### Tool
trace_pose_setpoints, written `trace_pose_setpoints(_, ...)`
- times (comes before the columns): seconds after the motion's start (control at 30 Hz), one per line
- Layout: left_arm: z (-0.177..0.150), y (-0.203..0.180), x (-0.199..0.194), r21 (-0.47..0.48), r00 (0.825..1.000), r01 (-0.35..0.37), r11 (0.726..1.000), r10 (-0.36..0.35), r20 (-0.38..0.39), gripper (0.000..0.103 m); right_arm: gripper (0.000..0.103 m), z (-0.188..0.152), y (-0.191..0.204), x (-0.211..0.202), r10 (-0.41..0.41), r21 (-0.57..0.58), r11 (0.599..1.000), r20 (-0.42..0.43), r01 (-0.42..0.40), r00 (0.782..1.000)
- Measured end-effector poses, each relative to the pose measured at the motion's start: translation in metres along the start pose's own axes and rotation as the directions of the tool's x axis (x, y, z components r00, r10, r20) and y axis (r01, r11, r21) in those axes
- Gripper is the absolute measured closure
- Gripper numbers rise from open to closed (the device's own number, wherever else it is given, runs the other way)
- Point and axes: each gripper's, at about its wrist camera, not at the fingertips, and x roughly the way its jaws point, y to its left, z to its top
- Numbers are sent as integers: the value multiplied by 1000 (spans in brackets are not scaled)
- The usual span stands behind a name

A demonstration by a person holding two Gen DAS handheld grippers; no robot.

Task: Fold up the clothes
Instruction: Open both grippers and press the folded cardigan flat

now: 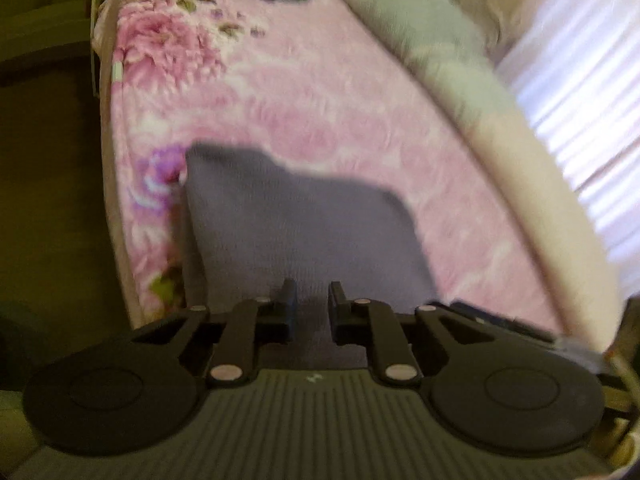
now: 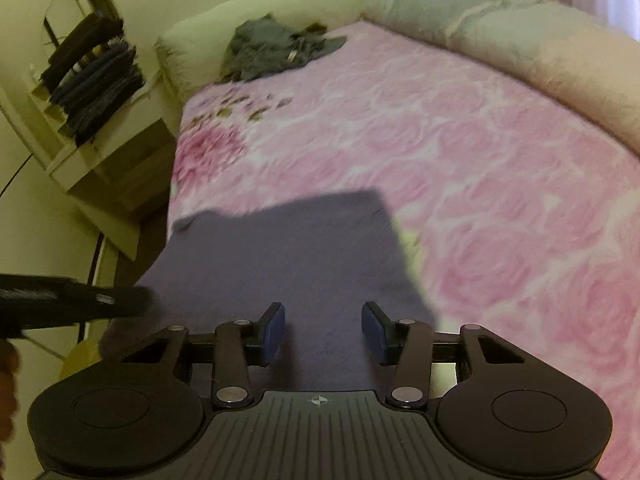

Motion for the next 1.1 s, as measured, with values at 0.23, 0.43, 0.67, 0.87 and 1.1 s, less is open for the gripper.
trace_pose_setpoints(0.23,-29,11,38,58,993,-119,991,120,-14,87,56,-32,21,44,-47,-142,989,-40,41,998)
trace_pose_setpoints(0.43,-20,20,54,19,992,-121,992,122,-30,87,56,-23,44,74,-149,-319,942,-106,108,983)
trace_pose_setpoints(0.67,-9,24,3,-90,998,-58,994,58,-9,95,55,-12,8,29,-37,-66,997,-67,33,997)
trace_pose_setpoints(0.87,-27,6,-12,-33,997,-73,997,72,-21,95,55,-16,18,-3,-35,-69,997,-34,32,999)
trace_pose_setpoints(1.1,-39,11,22,22,988,-139,990,140,-62,92,55,-34,55,41,-79,-287,956,-62,59,995)
